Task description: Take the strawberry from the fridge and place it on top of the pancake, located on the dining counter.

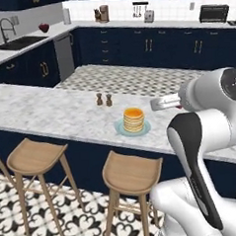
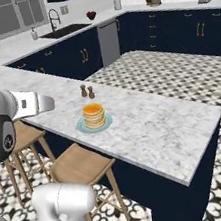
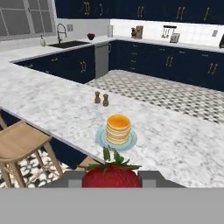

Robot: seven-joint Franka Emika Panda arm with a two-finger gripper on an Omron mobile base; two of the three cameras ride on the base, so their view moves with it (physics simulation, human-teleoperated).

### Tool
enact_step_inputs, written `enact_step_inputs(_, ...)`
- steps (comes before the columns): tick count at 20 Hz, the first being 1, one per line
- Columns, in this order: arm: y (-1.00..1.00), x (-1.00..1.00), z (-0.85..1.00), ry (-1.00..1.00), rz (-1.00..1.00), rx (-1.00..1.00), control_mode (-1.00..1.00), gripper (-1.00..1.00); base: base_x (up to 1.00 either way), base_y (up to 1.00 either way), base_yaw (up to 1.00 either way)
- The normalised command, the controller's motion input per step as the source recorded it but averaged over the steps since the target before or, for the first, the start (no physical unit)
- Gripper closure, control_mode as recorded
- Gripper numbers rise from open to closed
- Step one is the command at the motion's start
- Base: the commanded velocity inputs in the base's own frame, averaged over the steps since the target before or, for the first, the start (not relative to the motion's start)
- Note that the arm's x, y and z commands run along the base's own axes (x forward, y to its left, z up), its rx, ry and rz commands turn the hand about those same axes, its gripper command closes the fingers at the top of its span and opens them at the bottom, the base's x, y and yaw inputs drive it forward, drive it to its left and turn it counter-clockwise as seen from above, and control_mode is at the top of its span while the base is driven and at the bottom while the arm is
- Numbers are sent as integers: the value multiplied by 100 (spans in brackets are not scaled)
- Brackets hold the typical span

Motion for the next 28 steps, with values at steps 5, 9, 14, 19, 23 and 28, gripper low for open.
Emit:
enact_step_inputs(5,0,0,0,0,0,0,100,100,66,39,-40)
enact_step_inputs(9,9,25,0,2,-5,0,-100,100,66,27,-22)
enact_step_inputs(14,6,100,-3,28,-5,0,-100,100,0,0,0)
enact_step_inputs(19,-16,100,-29,45,6,2,-100,100,0,0,0)
enact_step_inputs(23,0,95,-57,42,0,0,-100,100,0,0,0)
enact_step_inputs(28,0,82,-76,34,0,-1,-100,100,0,0,0)
